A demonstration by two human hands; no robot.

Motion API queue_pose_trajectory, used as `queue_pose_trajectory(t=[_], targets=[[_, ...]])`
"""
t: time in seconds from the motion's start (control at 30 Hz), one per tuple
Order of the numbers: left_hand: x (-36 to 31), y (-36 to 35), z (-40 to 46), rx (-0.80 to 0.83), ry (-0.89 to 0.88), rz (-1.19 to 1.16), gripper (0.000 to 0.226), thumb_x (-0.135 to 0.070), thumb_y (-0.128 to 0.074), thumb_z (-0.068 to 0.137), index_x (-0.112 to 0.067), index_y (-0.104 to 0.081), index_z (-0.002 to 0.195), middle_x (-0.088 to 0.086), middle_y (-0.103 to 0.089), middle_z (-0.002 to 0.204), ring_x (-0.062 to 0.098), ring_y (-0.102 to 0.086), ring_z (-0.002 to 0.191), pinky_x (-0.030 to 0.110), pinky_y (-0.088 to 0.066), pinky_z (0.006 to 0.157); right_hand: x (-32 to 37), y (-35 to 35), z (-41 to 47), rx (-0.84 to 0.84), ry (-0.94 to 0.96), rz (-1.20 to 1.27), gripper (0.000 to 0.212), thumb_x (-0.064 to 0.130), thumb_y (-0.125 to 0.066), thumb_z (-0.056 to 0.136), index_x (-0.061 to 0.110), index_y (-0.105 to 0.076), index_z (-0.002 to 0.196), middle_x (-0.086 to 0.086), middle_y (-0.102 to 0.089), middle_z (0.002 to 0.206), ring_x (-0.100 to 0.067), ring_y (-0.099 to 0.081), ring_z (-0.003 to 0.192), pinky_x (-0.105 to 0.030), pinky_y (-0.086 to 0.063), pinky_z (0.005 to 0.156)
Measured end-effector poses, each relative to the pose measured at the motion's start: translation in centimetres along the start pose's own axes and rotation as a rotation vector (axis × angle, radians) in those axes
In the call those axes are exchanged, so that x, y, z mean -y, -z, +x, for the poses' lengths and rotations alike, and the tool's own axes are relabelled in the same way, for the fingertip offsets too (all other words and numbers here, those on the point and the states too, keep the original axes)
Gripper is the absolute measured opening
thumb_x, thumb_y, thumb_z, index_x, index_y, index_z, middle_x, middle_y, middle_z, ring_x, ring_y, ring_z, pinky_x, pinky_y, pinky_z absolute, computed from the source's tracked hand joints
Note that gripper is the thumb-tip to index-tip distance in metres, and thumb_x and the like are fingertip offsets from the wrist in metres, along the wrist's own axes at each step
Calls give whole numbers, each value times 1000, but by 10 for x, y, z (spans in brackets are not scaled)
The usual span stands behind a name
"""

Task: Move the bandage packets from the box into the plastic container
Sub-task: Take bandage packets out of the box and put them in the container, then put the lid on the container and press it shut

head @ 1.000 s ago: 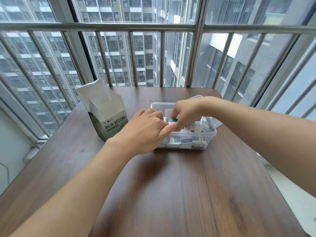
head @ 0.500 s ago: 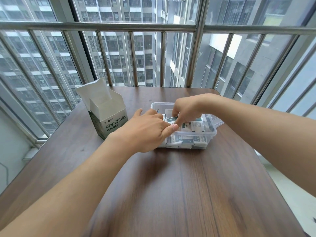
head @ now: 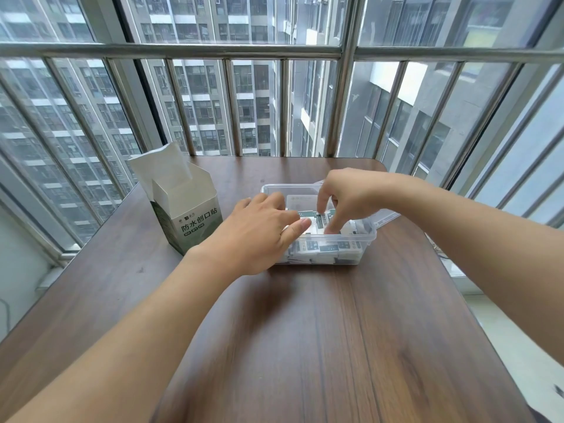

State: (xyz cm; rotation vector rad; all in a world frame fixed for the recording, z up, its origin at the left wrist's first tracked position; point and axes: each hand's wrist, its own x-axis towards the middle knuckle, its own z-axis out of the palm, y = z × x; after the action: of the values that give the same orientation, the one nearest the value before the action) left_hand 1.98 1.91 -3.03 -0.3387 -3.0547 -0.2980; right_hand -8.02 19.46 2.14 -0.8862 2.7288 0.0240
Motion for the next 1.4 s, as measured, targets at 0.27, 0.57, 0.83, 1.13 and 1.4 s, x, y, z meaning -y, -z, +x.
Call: queue_pose_trajectory(t=[0.27,0.57,0.83,1.13,1.4], targets=[[3,-12,5,-95,-2,-63,64,-67,-9,89,-25,-54,106,-5,-55,108,21,-50,107,46,-44,94,9,-3,0,-56,2,-52,50,41,-88,67,29,-70,112,10,-62,82,-11,-57,75,-32,-52,76],[5,-10,3,-81,-15,-74,64,-65,-12,89,-22,-57,107,-4,-56,113,21,-49,111,44,-43,97,15,-1,-5,-124,27,7,48,43,-87,71,21,-71,110,11,-58,71,-4,-56,63,-27,-46,56],[-1,-12,4,-359,229,-703,56,-13,-54,97,-19,-36,150,-1,-27,160,12,-23,148,32,-16,123,-52,-7,-22,-727,-280,546,21,25,-74,85,15,-75,104,-2,-73,97,-8,-67,85,-27,-55,79],[10,-24,17,-426,727,-1469,46,-9,-56,98,-8,-51,143,12,-60,138,25,-60,124,46,-46,110,-119,-93,-6,-472,-828,1250,51,38,-82,80,4,-60,111,-12,-67,109,-30,-65,93,-38,-54,85],[10,-29,19,-396,674,-1425,13,-20,-60,98,-13,-67,107,11,-75,110,25,-68,104,48,-49,106,-156,-100,-2,-767,-913,1550,26,12,-75,73,4,-64,95,-10,-67,88,-25,-64,68,-35,-56,60]])
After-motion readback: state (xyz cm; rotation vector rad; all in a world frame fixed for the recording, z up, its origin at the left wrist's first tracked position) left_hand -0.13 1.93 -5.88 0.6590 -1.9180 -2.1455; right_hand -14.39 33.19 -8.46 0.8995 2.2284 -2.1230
